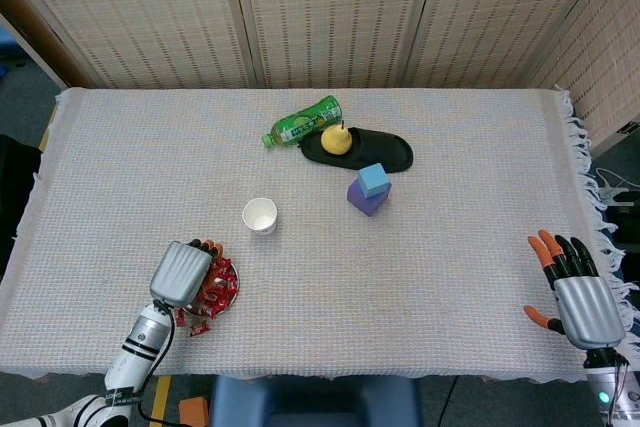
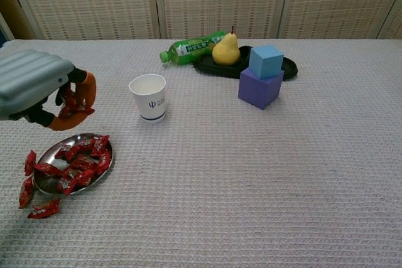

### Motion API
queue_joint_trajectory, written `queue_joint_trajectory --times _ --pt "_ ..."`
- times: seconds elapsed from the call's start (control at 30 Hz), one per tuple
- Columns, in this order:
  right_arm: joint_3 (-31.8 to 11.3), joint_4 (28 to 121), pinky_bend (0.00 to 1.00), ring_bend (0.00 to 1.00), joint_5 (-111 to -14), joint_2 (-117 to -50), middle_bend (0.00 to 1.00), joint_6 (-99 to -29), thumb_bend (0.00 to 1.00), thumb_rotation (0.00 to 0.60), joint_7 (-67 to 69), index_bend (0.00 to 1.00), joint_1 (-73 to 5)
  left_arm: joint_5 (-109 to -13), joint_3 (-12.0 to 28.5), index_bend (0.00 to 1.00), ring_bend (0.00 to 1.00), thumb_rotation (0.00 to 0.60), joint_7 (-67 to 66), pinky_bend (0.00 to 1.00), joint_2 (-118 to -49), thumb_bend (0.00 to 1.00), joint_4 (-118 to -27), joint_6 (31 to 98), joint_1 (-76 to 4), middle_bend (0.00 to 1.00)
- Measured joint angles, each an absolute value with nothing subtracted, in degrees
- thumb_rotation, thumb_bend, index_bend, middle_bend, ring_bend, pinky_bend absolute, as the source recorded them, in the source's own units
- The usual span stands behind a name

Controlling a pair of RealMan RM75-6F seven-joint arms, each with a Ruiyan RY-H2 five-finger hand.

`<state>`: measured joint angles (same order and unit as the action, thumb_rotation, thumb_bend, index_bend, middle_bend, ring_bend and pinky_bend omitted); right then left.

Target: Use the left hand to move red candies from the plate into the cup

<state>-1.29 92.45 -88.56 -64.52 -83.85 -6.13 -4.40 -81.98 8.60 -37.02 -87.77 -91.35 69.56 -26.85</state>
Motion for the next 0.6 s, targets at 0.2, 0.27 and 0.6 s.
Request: queue_joint_trajectory --times 0.2,0.27,0.6 --pt "-1.7 92.4 0.00 0.00 -87.3 -64.3 0.00 -83.5 0.00 0.600 -5.5 0.00 -4.4 -78.5 12.8 0.62 0.58 0.600 -40.1 0.98 -88.0 0.43 -93.4 66.7 -31.3 0.60" --pt "-1.8 92.4 0.00 0.00 -87.0 -64.2 0.00 -83.1 0.00 0.600 -5.4 0.00 -4.4 -77.2 14.0 0.62 0.58 0.600 -40.9 0.98 -88.5 0.43 -93.5 65.8 -32.8 0.60" --pt "-2.3 92.4 0.00 0.00 -85.2 -63.9 0.00 -81.6 0.00 0.600 -4.7 0.00 -4.9 -66.9 18.9 0.63 0.58 0.600 -48.8 0.98 -94.4 0.43 -89.1 60.2 -42.6 0.60"
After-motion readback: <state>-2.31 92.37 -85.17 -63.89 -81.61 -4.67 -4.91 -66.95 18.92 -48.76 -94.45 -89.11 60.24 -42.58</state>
